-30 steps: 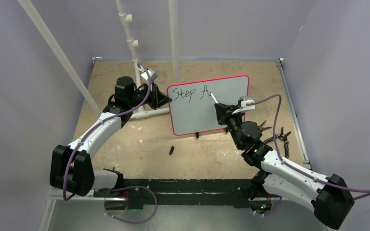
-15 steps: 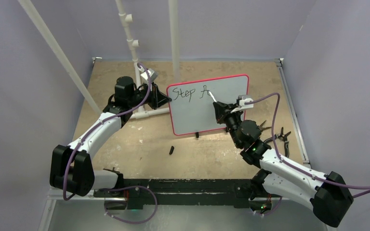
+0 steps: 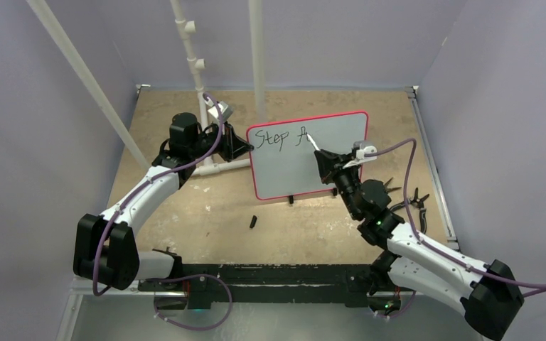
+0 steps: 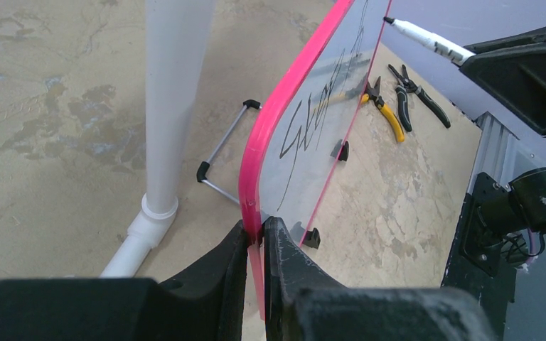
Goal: Write a sentence on the whiteboard
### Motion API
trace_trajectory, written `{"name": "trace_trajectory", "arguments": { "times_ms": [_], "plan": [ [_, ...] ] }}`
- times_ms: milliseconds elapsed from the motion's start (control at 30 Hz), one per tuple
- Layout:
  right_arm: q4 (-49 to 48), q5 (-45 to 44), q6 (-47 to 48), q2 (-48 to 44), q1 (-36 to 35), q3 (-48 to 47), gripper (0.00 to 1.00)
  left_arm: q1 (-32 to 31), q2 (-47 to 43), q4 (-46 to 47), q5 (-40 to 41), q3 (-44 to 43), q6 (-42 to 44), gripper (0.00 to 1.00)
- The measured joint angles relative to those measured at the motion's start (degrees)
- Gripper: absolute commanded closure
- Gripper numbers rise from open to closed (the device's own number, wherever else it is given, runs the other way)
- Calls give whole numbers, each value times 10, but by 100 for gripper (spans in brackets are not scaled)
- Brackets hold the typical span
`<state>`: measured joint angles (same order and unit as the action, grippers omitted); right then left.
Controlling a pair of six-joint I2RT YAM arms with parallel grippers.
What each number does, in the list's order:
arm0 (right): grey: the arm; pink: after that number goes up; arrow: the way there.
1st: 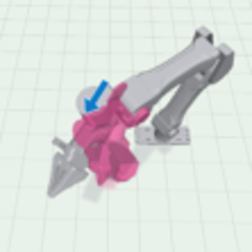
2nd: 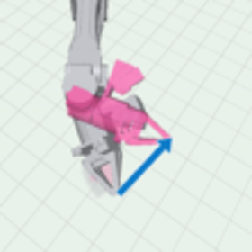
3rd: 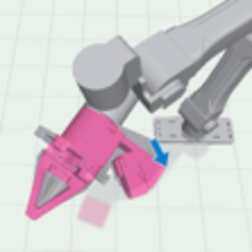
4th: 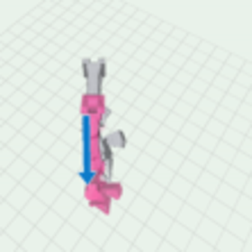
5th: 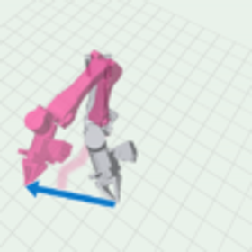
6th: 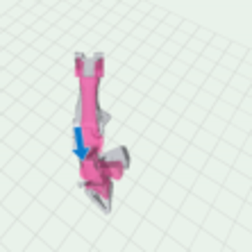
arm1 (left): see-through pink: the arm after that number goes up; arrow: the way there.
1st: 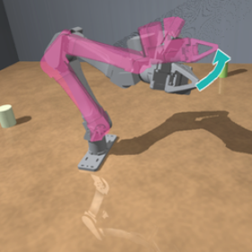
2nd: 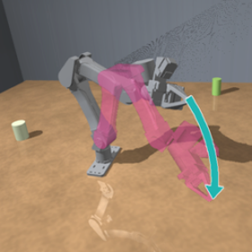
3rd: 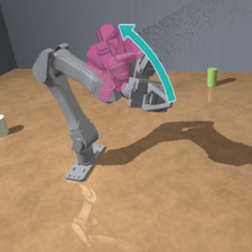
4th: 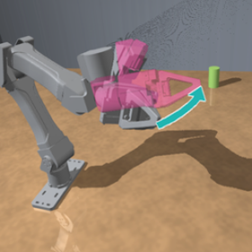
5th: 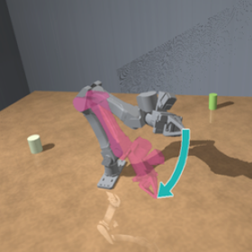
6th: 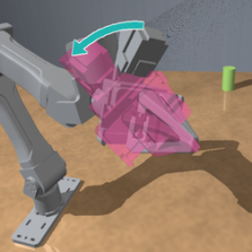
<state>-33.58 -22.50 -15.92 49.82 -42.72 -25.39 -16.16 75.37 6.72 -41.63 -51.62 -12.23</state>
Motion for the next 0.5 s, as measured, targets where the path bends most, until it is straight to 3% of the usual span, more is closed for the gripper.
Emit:
{"name": "trace_trajectory", "arguments": {
  "times_ms": [500],
  "plan": [
    [30,-2,15,-90,0,30,100,0,-5,4,6,7,0,100]
  ]
}}
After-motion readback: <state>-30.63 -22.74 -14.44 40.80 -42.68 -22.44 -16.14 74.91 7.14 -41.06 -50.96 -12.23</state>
